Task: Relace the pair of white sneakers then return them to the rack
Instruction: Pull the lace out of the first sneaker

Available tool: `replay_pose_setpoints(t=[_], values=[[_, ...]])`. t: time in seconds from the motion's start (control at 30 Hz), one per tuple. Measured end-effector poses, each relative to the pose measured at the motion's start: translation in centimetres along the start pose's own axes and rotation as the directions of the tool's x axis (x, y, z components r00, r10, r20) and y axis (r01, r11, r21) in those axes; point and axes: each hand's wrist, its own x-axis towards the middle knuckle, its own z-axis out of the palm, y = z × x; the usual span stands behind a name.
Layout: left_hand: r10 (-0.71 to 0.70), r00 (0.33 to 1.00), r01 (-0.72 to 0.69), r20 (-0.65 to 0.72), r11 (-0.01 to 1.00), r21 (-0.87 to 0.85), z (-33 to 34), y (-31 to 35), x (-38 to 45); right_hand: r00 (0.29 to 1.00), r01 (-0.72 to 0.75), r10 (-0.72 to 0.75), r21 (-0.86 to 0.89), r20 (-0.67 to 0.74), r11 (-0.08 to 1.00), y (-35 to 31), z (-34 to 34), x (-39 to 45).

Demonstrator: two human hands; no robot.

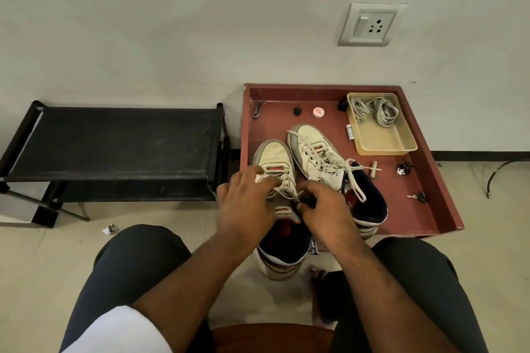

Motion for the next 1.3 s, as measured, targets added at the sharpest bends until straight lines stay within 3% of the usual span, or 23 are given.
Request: replay_pose_setpoints(t=[0.17,0.27,0.37,0.43,0.53,0.6,0.67,0.73,0.77,0.83,0.93,1.0,1.03,1.1,1.17,1.23,1.3], values=[[-0.014,0.999,0.010,0.039,0.995,0.104,0.5,0.5,1.4,1.000,0.002,-0.002,-0.008,0.026,1.000,-0.2,-0.1,0.1],[-0.052,0.999,0.051,-0.015,0.997,-0.052,0.5,-0.1,1.4,0.999,-0.011,0.012,-0.021,0.051,1.000,0.1,-0.1,0.6],[-0.254,0.957,0.191,-0.138,0.913,-0.360,-0.1,-1.3,1.3,0.997,-0.024,0.025,-0.010,0.071,1.000,0.3,-0.2,1.0],[-0.289,0.951,0.218,-0.109,0.879,-0.424,-0.2,-1.6,1.2,0.997,-0.015,0.017,-0.024,0.073,1.000,0.3,-0.2,1.0],[-0.133,0.991,0.126,0.002,0.935,-0.331,0.3,-0.8,1.3,0.997,0.005,-0.002,-0.038,0.076,0.999,0.1,-0.2,0.9],[-0.039,0.998,0.043,0.049,0.995,-0.086,0.8,0.2,1.1,0.997,0.007,-0.005,-0.023,0.071,1.000,0.0,-0.1,0.9],[0.007,0.998,-0.016,0.056,0.989,0.144,1.1,0.8,1.0,0.998,-0.002,0.003,-0.020,0.066,1.000,0.0,-0.1,0.9],[0.031,0.999,-0.034,0.019,0.987,0.157,1.2,0.8,1.0,0.997,-0.002,0.004,-0.024,0.073,1.000,0.1,-0.2,0.9],[0.024,0.999,-0.021,-0.030,0.997,0.073,1.2,0.5,1.0,0.997,0.002,0.001,-0.026,0.079,1.000,0.2,-0.2,1.0],[-0.107,0.975,0.056,-0.196,0.966,-0.251,0.5,-0.7,1.4,0.996,0.000,0.002,-0.024,0.084,1.000,0.5,-0.2,1.1],[-0.457,0.861,0.189,-0.224,0.696,-0.693,-0.1,-2.7,2.1,0.996,0.000,0.003,-0.034,0.091,0.999,0.6,-0.2,1.2],[-0.531,0.836,0.213,-0.137,0.545,-0.811,-0.1,-2.8,2.2,0.996,0.008,-0.005,-0.043,0.090,0.999,0.5,-0.1,1.3],[-0.485,0.866,0.206,-0.121,0.568,-0.797,0.2,-2.6,2.2,0.996,0.010,-0.006,-0.046,0.090,0.999,0.5,-0.1,1.4],[-0.261,0.959,0.135,-0.114,0.770,-0.623,1.0,-1.8,2.2,0.996,0.012,-0.008,-0.050,0.090,0.999,0.4,-0.1,1.4],[-0.078,0.996,0.054,-0.045,0.919,-0.391,1.5,-1.0,2.0,0.996,0.024,-0.019,-0.057,0.088,0.998,0.4,-0.2,1.4],[-0.033,0.998,0.041,0.048,0.982,-0.182,1.9,-0.7,1.9,0.997,0.023,-0.018,-0.057,0.081,0.998,0.4,-0.1,1.4],[-0.024,0.998,0.027,0.058,0.997,-0.066,2.2,-0.7,1.6,0.997,0.010,-0.006,-0.051,0.077,0.999,0.5,-0.1,1.4]])
